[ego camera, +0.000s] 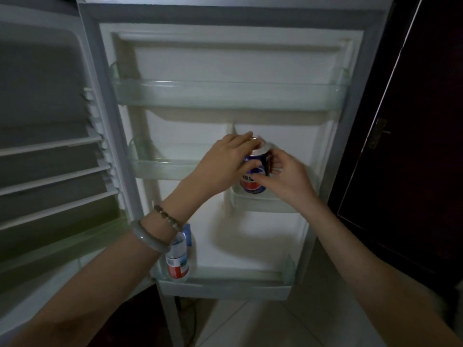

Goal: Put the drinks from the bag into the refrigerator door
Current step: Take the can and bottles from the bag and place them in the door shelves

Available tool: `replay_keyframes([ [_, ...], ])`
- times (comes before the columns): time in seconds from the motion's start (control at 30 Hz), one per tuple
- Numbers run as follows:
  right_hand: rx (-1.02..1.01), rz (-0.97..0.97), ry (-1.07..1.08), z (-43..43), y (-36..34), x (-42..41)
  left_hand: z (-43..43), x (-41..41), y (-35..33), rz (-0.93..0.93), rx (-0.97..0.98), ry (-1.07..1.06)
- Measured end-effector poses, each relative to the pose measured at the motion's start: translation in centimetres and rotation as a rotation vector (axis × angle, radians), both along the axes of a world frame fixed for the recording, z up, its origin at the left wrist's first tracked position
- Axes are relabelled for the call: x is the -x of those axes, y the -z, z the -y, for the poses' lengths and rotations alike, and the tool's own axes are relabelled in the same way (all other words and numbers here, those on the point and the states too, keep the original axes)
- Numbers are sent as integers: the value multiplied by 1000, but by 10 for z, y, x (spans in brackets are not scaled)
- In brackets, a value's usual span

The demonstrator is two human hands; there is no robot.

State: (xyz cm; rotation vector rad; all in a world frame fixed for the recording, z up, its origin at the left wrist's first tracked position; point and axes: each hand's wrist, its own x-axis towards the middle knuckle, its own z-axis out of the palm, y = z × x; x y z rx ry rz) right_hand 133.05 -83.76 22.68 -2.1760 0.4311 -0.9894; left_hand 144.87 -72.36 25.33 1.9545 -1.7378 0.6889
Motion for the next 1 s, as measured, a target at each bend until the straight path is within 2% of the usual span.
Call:
replay_keyframes([
  [0.2,21,-123,-31,10,14,-19,6,-3,5,149,-101,-117],
  [0.5,9,-128,-46,11,19,-19,3,-2,12,257,-107,-139],
  [0.67,150,-164,26,-2,8,-3,-12,4,16,267,-67,-172],
  [0.8,355,-227,100,-29,0,17,-36,12,28,326,-6,-239],
  [1.0,754,-31,-32,-95,29,26,-107,25,65,254,12,-441],
])
